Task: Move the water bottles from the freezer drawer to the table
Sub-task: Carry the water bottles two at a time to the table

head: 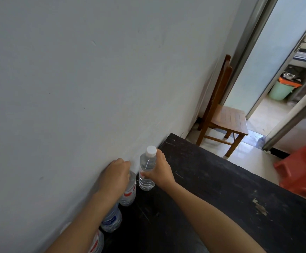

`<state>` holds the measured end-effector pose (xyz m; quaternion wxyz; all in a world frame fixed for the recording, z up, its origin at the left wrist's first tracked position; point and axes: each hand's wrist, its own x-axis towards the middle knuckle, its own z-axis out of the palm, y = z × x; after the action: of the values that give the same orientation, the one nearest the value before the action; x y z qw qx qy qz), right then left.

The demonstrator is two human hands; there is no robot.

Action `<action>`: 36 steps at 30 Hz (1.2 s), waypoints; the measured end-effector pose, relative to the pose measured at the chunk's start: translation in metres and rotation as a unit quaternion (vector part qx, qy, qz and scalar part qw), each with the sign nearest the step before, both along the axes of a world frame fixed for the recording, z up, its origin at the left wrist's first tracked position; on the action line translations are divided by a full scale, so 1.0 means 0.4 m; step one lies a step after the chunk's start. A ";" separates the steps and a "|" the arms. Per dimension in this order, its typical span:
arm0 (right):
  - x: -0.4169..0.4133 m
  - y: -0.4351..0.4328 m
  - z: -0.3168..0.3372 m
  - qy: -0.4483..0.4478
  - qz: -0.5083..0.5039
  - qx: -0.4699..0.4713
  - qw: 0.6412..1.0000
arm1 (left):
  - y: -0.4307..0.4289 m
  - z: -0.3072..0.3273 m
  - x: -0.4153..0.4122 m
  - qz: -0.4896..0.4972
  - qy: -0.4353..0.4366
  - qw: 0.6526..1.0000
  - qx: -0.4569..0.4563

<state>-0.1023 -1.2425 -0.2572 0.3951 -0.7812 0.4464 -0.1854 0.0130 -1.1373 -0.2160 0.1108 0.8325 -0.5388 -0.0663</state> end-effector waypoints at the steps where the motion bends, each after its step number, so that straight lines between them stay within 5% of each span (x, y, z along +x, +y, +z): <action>1: 0.007 0.001 -0.002 0.004 -0.001 0.001 1.000 | 0.002 0.002 -0.004 -0.015 -0.022 0.999 -0.018; 8: 0.043 0.028 -0.014 0.025 0.005 -0.013 1.000 | 0.024 -0.032 0.005 -0.066 -0.048 0.992 -0.101; 29: -0.155 0.089 0.103 0.200 0.078 0.036 0.976 | 0.074 0.032 -0.071 -0.086 -0.089 0.983 -0.138; 36: -0.427 0.207 0.188 0.202 0.059 -0.014 0.977 | 0.144 0.025 -0.192 -0.088 0.025 0.989 -0.120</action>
<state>-0.2732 -1.1595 -0.1819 0.2958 -0.8329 0.4677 -0.0061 -0.0638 -1.0799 -0.2062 0.2171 0.7605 -0.6112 -0.0308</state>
